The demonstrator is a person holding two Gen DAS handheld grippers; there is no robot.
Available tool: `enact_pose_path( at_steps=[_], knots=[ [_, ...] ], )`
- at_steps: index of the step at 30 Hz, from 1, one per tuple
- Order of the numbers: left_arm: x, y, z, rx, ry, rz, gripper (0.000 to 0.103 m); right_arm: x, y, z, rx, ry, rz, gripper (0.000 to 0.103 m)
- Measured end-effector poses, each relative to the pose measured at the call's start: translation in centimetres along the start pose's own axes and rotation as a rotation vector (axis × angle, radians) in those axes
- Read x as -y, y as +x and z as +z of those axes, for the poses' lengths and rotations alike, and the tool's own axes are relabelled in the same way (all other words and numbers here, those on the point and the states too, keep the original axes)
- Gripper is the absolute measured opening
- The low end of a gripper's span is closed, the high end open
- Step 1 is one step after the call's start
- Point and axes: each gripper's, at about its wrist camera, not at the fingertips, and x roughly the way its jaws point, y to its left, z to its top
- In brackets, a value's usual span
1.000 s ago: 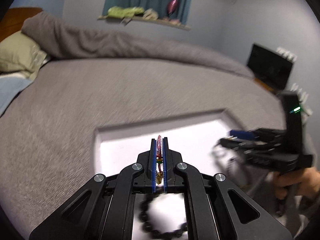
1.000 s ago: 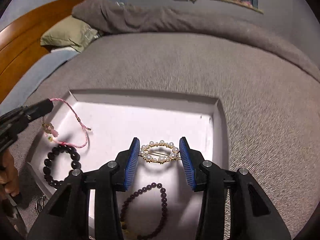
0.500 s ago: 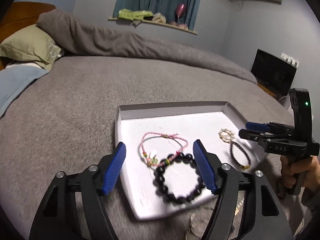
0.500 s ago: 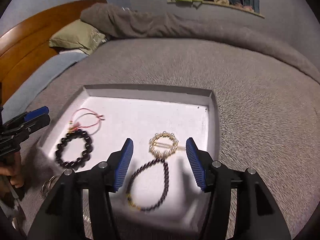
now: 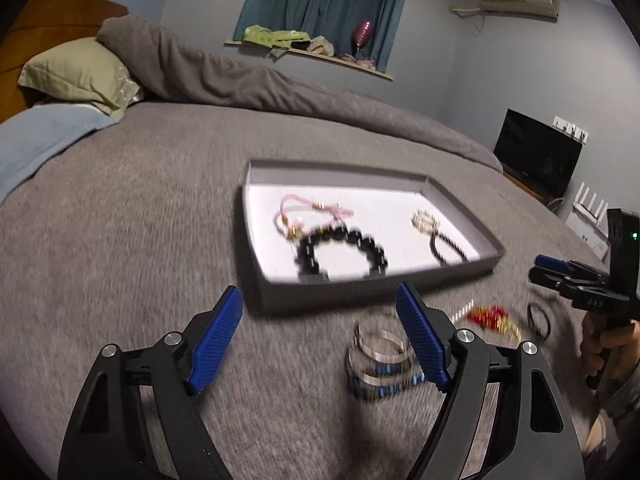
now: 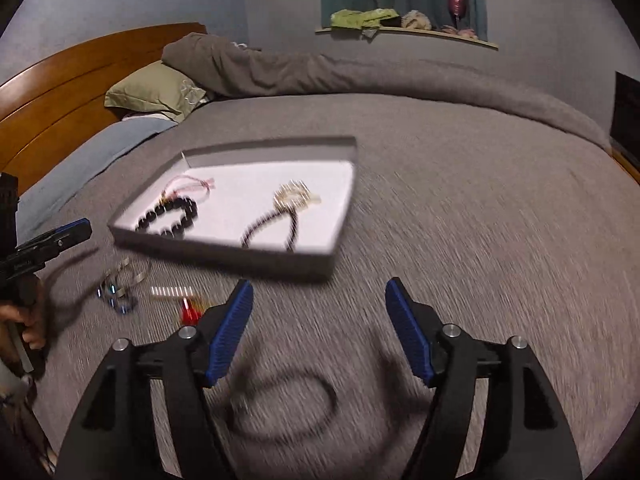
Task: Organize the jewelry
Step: 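Withdraw both tools from the box back toward the remaining jewelry, then move right tool to black hair tie while left tool moves to silver hoops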
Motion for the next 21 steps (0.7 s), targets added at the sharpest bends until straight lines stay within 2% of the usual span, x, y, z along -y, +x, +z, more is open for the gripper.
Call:
enact_pose_path(
  at_steps=[3, 6, 8, 10, 15, 18, 21],
  knots=[
    [0.6, -0.3, -1.8, -0.018, 0.01, -0.001, 0.08, 0.9, -0.8, -2.4, -0.013, 0.022, -0.026, 0.071],
    [1.7, -1.5, -2.6, 0.014, 0.03, -0.01, 0.09, 1.6, -1.4, -4.6, -0.028, 0.058, -0.037, 0.071],
    [2.5, -1.6, -3.1, 0.006, 0.055, -0.02, 0.09, 1.8, -2.1, -5.1, -0.018, 0.076, -0.03, 0.074],
    [4.0, -1.6, -3.6, 0.0, 0.117, -0.002, 0.091, 1.8, -2.6, -5.4, 0.0, 0.08, -0.021, 0.077],
    [6.3, -0.6, -4.2, -0.039, 0.232, 0.042, 0.091, 0.6, -2.5, -5.8, -0.009, 0.037, -0.034, 0.078],
    [6.3, -0.4, -4.2, -0.052, 0.234, 0.042, 0.091, 0.1, -2.3, -5.9, -0.015, 0.012, -0.041, 0.078],
    [5.6, -0.4, -4.1, -0.06, 0.182, 0.021, 0.091, -0.3, -2.0, -5.9, -0.028, 0.0, -0.038, 0.078]
  ],
)
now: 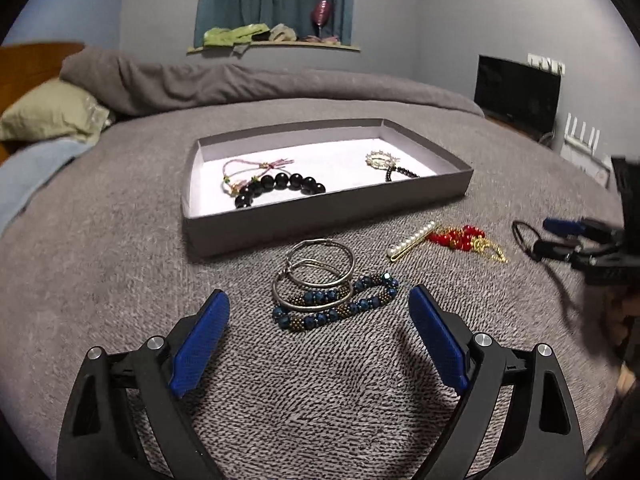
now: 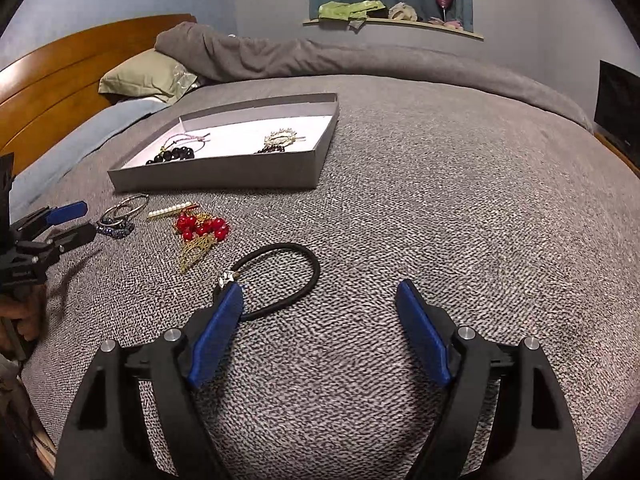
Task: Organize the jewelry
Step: 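Move right tool to black hair tie while left tool moves to silver hoops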
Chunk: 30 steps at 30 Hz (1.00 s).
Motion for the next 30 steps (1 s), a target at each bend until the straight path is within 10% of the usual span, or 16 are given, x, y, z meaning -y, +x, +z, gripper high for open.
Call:
enact_pose_path(
  at_steps=[19, 30],
  knots=[
    [0.5, 6.1, 3.3, -0.15, 0.017, 0.025, 0.083, -0.3, 0.8, 0.0, -0.01, 0.005, 0.055, 0.042],
    [-0.7, 6.0, 2.7, -0.139, -0.048, 0.013, 0.054, -0.7, 0.9, 0.0, -0.014, -0.013, 0.033, 0.041]
  ],
)
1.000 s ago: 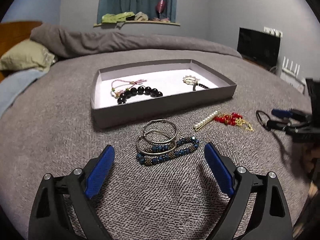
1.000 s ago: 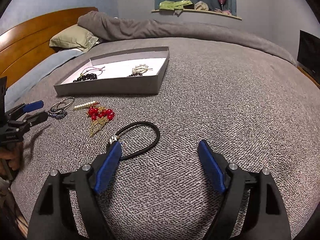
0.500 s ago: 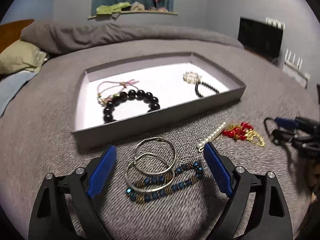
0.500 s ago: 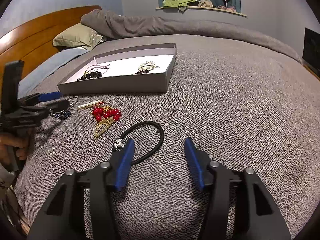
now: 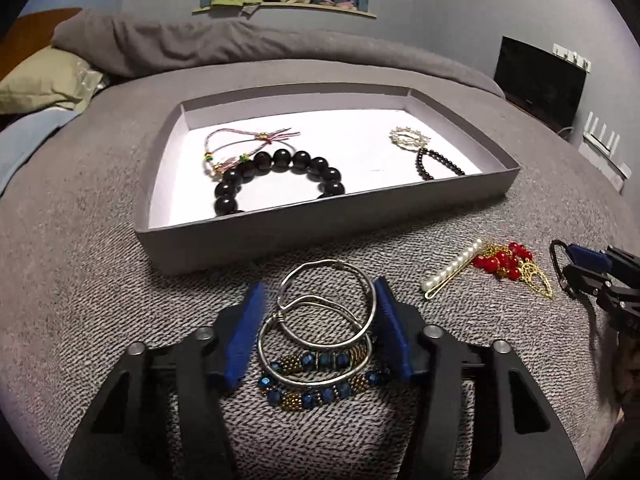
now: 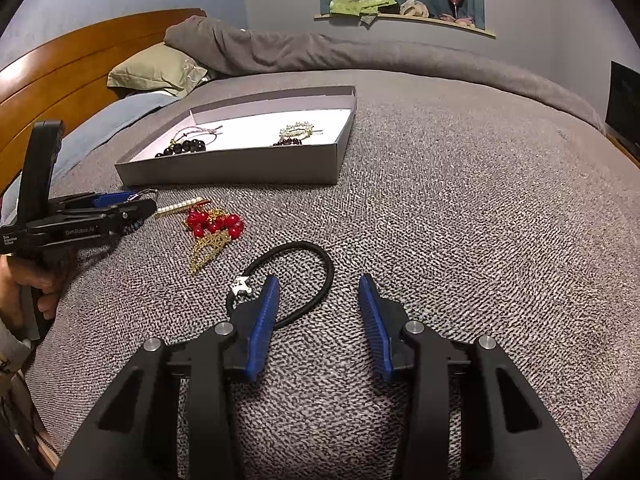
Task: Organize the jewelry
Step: 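Move right tool to black hair tie while left tool moves to silver hoops, then grasp black hair tie with right tool while left tool closes around silver hoops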
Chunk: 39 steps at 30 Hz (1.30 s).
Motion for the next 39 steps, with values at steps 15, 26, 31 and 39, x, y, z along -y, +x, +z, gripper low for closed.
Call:
enact_pose_path(
  at_steps=[15, 26, 31, 39],
  knots=[
    [-0.5, -2.5, -0.5, 0.133, -0.033, -0.064, 0.05, -0.2, 0.1, 0.0, -0.002, -0.01, -0.01, 0.041],
    [-0.9, -3.9, -0.7, 0.209, -0.049, -0.105, 0.05, -0.9, -0.5, -0.1, 0.03, -0.047, -0.004, 0.005],
    [-0.9, -4.6, -0.9, 0.244, -0.051, -0.115, 0.05, -0.8, -1.0, -0.1, 0.049, -0.041, -0.001, 0.004],
    [-1.1, -4.4, -0.6, 0.229, -0.06, -0.129, 0.05, -1.2, -1.7, 0.1, 0.066, -0.052, 0.009, 0.003]
  ],
)
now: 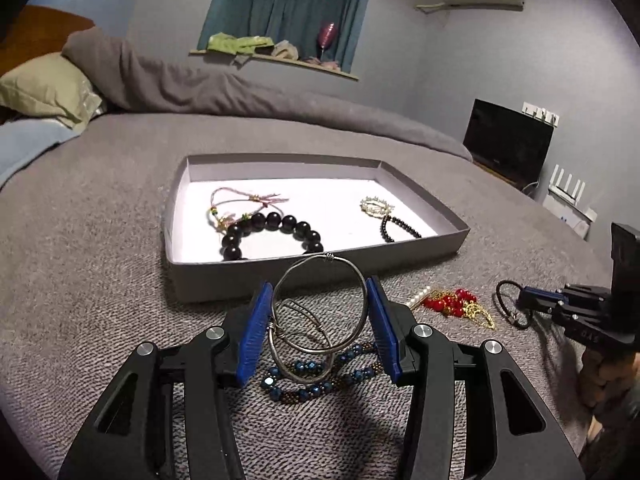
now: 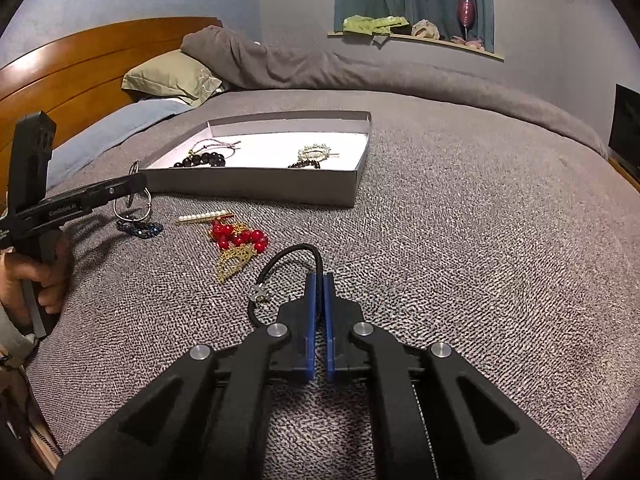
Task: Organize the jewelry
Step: 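Grasp black hair tie with right tool while left tool closes around silver hoops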
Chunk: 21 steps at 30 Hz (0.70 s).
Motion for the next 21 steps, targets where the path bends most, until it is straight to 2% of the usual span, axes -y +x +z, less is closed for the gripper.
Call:
enact_pose_path(
  at_steps=[5, 7, 8, 11, 13, 15, 17, 21],
  knots=[
    [0.0, 0.3, 0.0, -0.019, -0.003, 0.012, 0.05, 0.6, 0.2, -0.1, -0.011, 0.028, 0.012, 0.004],
    [0.0, 0.6, 0.0, -0.031, 0.0, 0.015, 0.042, 0.7, 0.3, -0.1, -0.013, 0.036, 0.015, 0.004],
    [0.0, 0.7, 0.0, -0.039, 0.003, 0.016, 0.035, 0.7, 0.3, -0.1, -0.012, 0.037, 0.016, 0.004],
    [0.0, 1.3, 0.0, -0.07, 0.003, 0.036, 0.035, 0.7, 0.3, -0.2, -0.011, 0.038, 0.016, 0.004],
    [-0.1, 1.3, 0.0, -0.074, -0.002, 0.073, 0.045, 0.8, 0.3, -0.2, -0.013, 0.04, 0.017, 0.004],
    [-0.1, 1.0, -0.1, -0.06, -0.001, 0.084, 0.062, 0.8, 0.3, -0.2, -0.014, 0.042, 0.018, 0.004],
    [0.1, 0.9, -0.1, -0.053, 0.006, 0.097, 0.07, 0.8, 0.4, -0.2, -0.016, 0.042, 0.018, 0.004],
    [0.2, 2.0, 0.0, -0.11, 0.018, 0.124, 0.07, 0.8, 0.5, -0.2, -0.02, 0.04, 0.019, 0.004]
  ],
)
